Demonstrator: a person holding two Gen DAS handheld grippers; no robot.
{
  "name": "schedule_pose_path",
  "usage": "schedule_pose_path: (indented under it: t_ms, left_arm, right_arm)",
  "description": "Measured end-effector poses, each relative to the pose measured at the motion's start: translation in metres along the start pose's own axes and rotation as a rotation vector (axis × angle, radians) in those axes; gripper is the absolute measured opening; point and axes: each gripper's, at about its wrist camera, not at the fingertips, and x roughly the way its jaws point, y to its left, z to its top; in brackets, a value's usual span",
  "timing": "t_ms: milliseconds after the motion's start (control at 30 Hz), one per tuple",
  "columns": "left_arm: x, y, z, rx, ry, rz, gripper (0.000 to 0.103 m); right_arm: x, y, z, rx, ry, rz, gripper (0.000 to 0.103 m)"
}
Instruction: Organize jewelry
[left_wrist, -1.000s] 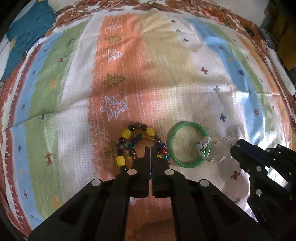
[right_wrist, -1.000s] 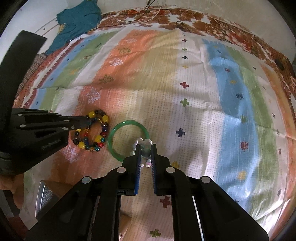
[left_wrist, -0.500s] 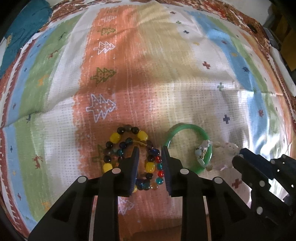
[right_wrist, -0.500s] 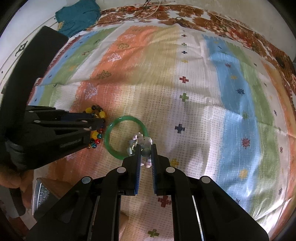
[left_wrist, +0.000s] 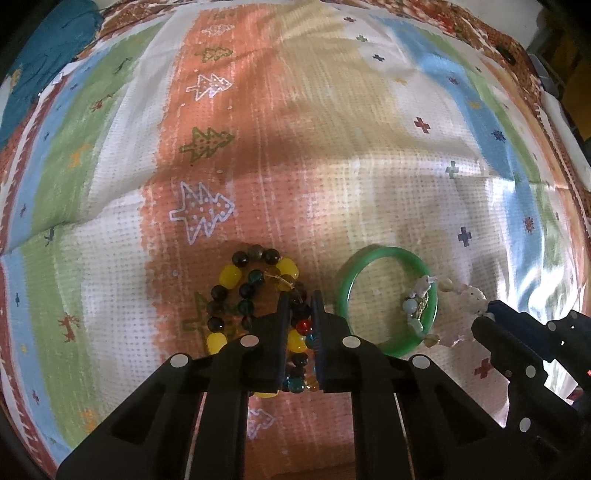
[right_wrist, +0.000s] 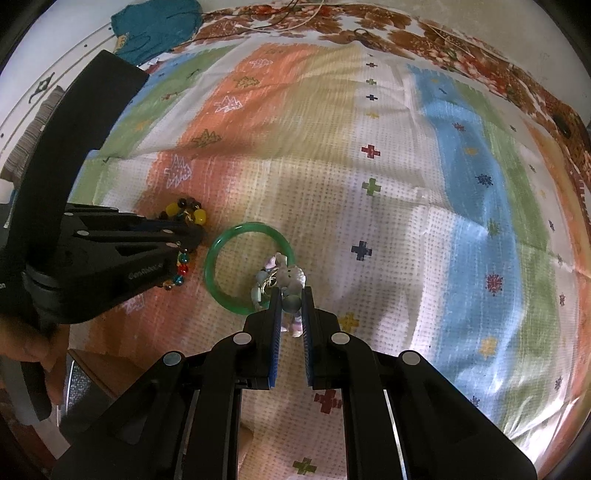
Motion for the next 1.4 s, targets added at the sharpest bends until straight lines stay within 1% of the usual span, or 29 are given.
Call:
schedule_pose_path:
  t_ms: [400, 533, 667, 900, 1100, 1233, 1400]
  left_arm:
    - [-0.016, 0.000, -0.004, 0.015, -0.032, 0.001, 0.010]
    - [-0.031, 0.002, -0.007, 0.014, -0.054, 0.000, 0.009]
    - [-0.050, 0.007, -0.017, 0.024, -0.087, 0.008, 0.009]
    - [-0.072, 0.009, -0.024, 0.032, -0.126, 0.017, 0.009]
    - [-0.093, 0.010, -0.031, 0.023, -0.164, 0.003, 0.009]
    - [-0.108, 0.008, -0.038, 0.035, -0.195, 0.006, 0.009]
    - [-0.129, 0.006, -0.047, 0.039, -0.232, -0.026, 0.009]
  right_arm:
    - [-0.003, 0.000, 0.000, -0.002, -0.009, -0.007, 0.012]
    - [-0.006, 0.002, 0.000, -0.003, -0.019, -0.009, 0.012]
    - [-0.017, 0.003, 0.000, 0.008, -0.045, 0.000, 0.011]
    - [-0.035, 0.006, -0.003, 0.017, -0.079, 0.011, 0.011]
    - [-0.052, 0.008, -0.008, 0.025, -0.107, 0.021, 0.011]
    - [-0.059, 0.011, -0.010, 0.026, -0.121, 0.026, 0.011]
    - [-0.067, 0.011, -0.014, 0.042, -0.135, 0.034, 0.011]
